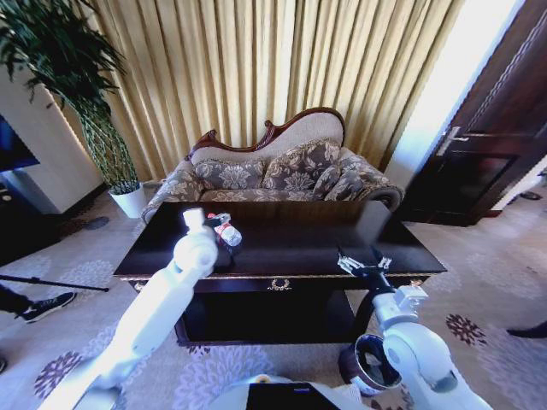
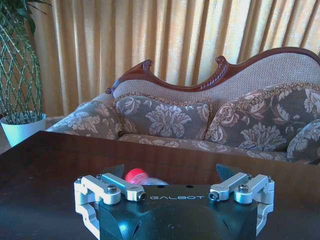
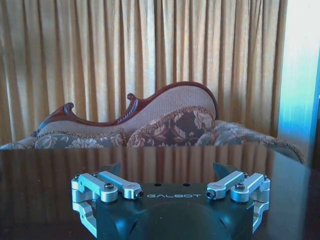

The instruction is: Move to the front of the table and place the trash on the table into the trash bin.

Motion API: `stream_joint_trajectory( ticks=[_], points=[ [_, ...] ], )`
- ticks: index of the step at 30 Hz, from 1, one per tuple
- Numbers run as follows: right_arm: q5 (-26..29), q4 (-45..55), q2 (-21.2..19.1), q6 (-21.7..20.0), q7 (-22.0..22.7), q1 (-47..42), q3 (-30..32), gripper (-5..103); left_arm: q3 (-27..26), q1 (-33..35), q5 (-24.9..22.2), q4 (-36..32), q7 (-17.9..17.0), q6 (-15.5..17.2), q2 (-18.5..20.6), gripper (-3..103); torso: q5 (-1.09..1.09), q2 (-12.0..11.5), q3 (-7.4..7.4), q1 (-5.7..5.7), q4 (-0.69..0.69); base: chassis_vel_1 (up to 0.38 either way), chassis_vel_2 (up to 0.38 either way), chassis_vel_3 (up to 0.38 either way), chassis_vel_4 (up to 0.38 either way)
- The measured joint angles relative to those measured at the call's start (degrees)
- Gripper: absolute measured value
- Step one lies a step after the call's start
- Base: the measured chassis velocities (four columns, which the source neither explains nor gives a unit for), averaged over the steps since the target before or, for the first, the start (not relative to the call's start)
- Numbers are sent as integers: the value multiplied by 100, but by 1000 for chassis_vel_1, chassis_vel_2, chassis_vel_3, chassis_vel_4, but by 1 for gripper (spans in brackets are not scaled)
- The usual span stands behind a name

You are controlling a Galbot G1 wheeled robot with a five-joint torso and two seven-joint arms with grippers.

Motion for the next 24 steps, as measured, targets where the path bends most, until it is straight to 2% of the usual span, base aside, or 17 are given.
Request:
stream_joint_trajectory(
  ticks=[4, 5, 9, 14, 24],
  points=[
    [9, -206, 17, 54, -34, 54, -9, 100, 308, -299, -637, 87, -759, -16, -182, 100, 0, 0, 0, 0, 0, 0, 0, 0, 0],
    [9, -206, 17, 54, -34, 54, -9, 100, 308, -299, -637, 87, -759, -16, -182, 100, 0, 0, 0, 0, 0, 0, 0, 0, 0],
    [138, -391, -70, 59, -35, 262, 35, 100, 449, -314, -977, 72, -1379, -113, -325, 100, -1, 0, 0, -1, 1, 0, 0, 0, 0],
    [271, -517, -86, 59, -16, 519, 47, 100, 519, -313, -1056, 136, -1671, -219, -426, 100, -1, 1, 0, -1, 1, 0, 0, 0, 0],
    [431, -615, -125, 42, -14, 845, 47, 100, 535, -292, -1283, 232, -2011, -296, -551, 100, -1, 1, -1, -1, 1, 0, 0, 0, 0]
  ],
)
